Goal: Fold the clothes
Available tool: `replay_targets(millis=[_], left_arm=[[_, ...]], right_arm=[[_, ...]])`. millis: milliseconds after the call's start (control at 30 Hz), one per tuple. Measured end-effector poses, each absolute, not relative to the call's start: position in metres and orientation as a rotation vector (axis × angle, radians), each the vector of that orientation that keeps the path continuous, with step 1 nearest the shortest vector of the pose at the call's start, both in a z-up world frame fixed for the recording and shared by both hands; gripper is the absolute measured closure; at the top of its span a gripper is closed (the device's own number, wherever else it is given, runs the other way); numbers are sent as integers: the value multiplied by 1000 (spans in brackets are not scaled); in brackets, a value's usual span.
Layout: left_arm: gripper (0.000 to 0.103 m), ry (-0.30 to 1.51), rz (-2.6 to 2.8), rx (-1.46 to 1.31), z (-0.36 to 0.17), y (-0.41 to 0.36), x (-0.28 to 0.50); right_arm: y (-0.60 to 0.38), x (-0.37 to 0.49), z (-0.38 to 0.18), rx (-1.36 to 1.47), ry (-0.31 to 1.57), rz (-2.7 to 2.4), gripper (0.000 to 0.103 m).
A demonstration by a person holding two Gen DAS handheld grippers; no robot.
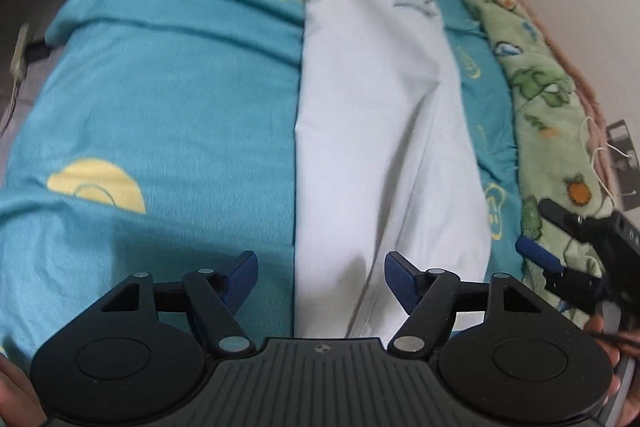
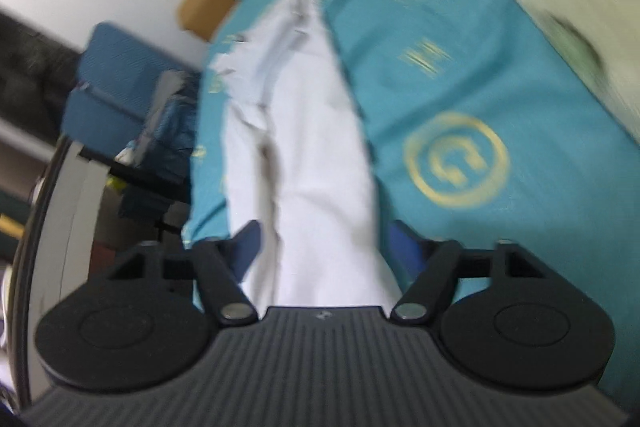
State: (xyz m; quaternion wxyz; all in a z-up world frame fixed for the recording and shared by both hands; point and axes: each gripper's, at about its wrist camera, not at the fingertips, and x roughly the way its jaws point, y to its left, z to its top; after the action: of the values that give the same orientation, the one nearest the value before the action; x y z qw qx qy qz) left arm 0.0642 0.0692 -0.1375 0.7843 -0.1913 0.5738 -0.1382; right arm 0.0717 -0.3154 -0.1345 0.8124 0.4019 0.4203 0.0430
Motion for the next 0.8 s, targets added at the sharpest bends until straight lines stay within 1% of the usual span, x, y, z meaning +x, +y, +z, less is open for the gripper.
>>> replay_targets(millis=[33,200,233,300,333,367,567,600,633,667,800], left_arm=[[34,1258,-295,-425,-142,70,66],[36,1282,-321,-458,-149,66,68],[39,1284,-323,-458,-150,65,68],[49,1282,-336,-459,-149,62,68],[58,1281,-344,-456,-149,60,67],[59,1281,-351,-445,-148,59,66],[58,1313,-382,-425,-149,50,69],[56,1320,-380,-414,-149,48,68],[50,1327,-378,-404,-149,46,67],[48,1327,-378,-404,-149,44,67],[46,1323,-384,-381,-144,39,63]], right_arm=[[-313,72,-135,857,902,87,41],[-298,78,-141,782,942,32,41],[-298,78,-143,772,954,24,41],[-300,78,-147,768,967,17,41],[-300,77,-147,765,965,15,41],[-300,75,-146,756,959,13,41],[-294,67,-138,696,940,23,41],[-292,67,-137,687,939,25,40],[-291,66,-137,679,940,25,40],[-291,66,-136,675,942,25,40],[-291,65,-137,681,946,24,40]])
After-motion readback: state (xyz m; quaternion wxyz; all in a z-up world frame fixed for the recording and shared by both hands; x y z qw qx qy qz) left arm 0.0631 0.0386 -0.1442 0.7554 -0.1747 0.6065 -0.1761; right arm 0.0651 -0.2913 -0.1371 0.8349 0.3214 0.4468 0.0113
